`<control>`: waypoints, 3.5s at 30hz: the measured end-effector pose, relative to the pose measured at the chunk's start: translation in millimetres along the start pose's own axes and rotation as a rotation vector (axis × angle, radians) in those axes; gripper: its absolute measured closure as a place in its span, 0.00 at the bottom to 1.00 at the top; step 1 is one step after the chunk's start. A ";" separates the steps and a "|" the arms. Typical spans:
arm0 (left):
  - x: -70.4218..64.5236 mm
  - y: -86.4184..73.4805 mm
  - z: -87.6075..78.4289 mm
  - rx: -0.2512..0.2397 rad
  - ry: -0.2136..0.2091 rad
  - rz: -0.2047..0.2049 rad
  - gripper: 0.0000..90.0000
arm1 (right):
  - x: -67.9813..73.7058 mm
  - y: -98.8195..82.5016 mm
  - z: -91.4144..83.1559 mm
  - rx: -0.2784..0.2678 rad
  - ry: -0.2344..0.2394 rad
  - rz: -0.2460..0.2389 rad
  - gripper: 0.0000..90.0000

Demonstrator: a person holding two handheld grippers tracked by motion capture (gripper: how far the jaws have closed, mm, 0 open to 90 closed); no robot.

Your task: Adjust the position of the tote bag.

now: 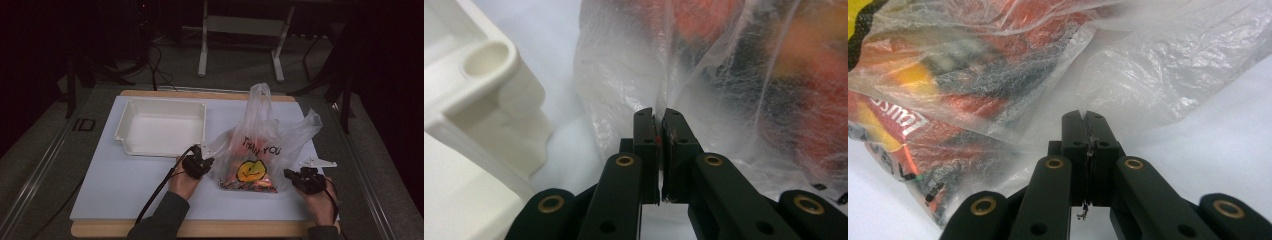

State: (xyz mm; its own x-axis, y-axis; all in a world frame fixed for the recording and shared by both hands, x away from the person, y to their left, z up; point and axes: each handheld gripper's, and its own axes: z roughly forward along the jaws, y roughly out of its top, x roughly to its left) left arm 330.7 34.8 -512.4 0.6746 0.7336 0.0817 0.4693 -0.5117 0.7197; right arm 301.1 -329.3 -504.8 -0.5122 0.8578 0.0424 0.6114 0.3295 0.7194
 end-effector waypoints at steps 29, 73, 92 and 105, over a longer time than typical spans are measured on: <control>0.9 23.7 -41.6 -0.192 -0.116 -0.054 0.58 | 5.6 0.5 1.0 -0.008 0.007 -0.017 0.97; -2.9 -8.3 -26.6 -0.032 -0.239 -0.037 1.00 | 9.1 -12.9 -10.3 0.013 -0.002 -0.045 1.00; -6.6 -16.2 -19.9 0.005 -0.214 -0.023 0.92 | 11.1 0.9 -21.3 -0.036 0.018 -0.022 0.57; -7.8 -16.7 -19.0 0.007 -0.208 -0.007 0.89 | 15.1 31.8 -18.4 -0.158 0.039 0.081 0.22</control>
State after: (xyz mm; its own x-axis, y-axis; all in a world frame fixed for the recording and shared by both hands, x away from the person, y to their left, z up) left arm 306.8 46.1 -512.0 0.7740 0.6296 -0.0678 0.4779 -0.5105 0.7148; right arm 301.7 -313.2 -468.6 -0.4905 0.8618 0.1292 0.5507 0.1916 0.8124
